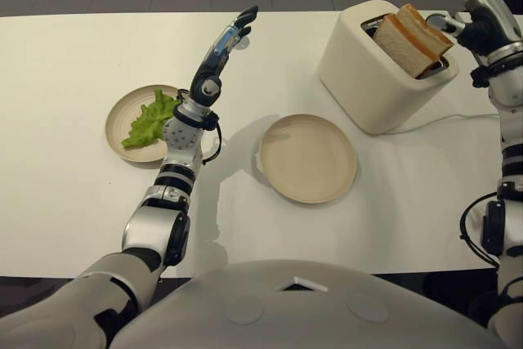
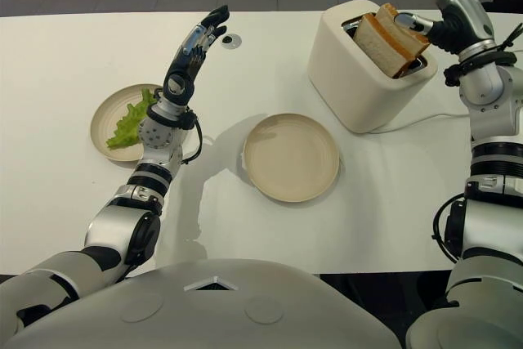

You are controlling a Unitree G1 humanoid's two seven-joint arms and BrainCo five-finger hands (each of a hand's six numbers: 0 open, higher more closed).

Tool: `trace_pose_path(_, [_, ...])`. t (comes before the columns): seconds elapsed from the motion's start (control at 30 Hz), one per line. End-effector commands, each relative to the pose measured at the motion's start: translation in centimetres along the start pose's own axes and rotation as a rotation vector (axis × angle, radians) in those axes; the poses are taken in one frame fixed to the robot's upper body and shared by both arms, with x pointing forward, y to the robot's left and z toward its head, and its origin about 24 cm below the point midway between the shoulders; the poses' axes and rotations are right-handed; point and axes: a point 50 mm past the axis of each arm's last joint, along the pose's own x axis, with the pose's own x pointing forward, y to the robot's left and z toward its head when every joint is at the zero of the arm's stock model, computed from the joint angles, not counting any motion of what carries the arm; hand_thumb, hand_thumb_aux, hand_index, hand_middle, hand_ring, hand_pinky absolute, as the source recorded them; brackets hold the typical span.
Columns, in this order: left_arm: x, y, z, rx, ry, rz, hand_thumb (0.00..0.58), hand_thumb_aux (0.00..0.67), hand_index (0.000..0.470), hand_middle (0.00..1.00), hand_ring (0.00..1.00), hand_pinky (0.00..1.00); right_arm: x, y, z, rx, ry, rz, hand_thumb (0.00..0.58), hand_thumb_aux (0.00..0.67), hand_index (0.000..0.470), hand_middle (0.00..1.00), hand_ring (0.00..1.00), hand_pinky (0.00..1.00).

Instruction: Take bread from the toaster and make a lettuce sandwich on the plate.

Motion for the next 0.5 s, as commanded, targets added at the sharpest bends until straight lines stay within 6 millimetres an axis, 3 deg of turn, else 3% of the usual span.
trace_pose_path(0.03, [0.1,-0.1,-0.1,0.001,0.009,-0.02,0.0,0.0,0.0,0.0,0.0,0.0,0.3,1.5,-1.4,0.002,0.089,0.072,0.0,0.0,0.0,0.0,0.0,0.0])
trace_pose_path(0.07, [0.1,-0.1,-0.1,0.0,0.01,-0.021,0.0,0.0,0.0,0.0,0.0,0.0,0.3,1.8,-1.6,0.007,0.104,0.088,0.0,0.0,0.0,0.0,0.0,0.0])
trace_pose_path(0.1, [0.1,-0.1,-0.1,0.0,0.011,-0.022,0.0,0.0,0.0,0.0,0.0,0.0,0.2,2.1,-1.8,0.018,0.113,0.107,0.053,0.032,0.022,0.0,0.0,0.0])
trace_pose_path(0.13, [0.1,-0.1,-0.1,-0.001,0.012,-0.022,0.0,0.0,0.0,0.0,0.0,0.0,0.2,2.3,-1.9,0.024,0.117,0.122,0.156,0.097,0.068,0.0,0.0,0.0])
trace_pose_path(0.17, [0.1,-0.1,-0.2,0.0,0.013,-0.022,0.0,0.0,0.0,0.0,0.0,0.0,0.2,2.5,-1.9,0.028,0.116,0.133,0.405,0.302,0.212,0.0,0.0,0.0])
trace_pose_path(0.23, [0.0,0.0,-0.1,0.001,0.014,-0.021,0.0,0.0,0.0,0.0,0.0,0.0,0.2,2.6,-1.8,0.034,0.104,0.139,0.53,0.473,0.332,0.0,0.0,0.0])
trace_pose_path(0.27, [0.0,0.0,-0.1,0.002,0.013,-0.021,0.0,0.0,0.0,0.0,0.0,0.0,0.3,2.6,-1.7,0.042,0.092,0.138,0.58,0.657,0.461,0.0,0.0,0.0])
trace_pose_path(0.37, [0.0,0.0,-0.1,0.002,0.013,-0.02,0.0,0.0,0.0,0.0,0.0,0.0,0.4,2.4,-1.3,0.08,0.056,0.128,0.58,0.67,0.47,0.01,0.01,0.01])
trace_pose_path(0.4, [0.0,0.0,-0.1,0.003,0.014,-0.019,0.0,0.0,0.0,0.0,0.0,0.0,0.4,2.3,-1.1,0.088,0.044,0.124,0.58,0.67,0.47,0.07,0.07,0.07])
trace_pose_path(0.43, [-0.1,0.1,-0.1,0.003,0.015,-0.019,0.0,0.0,0.0,0.0,0.0,0.0,0.4,2.2,-1.0,0.103,0.029,0.115,0.58,0.67,0.47,0.19,0.19,0.19])
trace_pose_path(0.5, [-0.1,0.1,-0.1,0.004,0.014,-0.018,0.0,0.0,0.0,0.0,0.0,0.0,0.6,1.7,-0.5,0.13,-0.008,0.081,0.58,0.67,0.47,0.66,0.66,0.66])
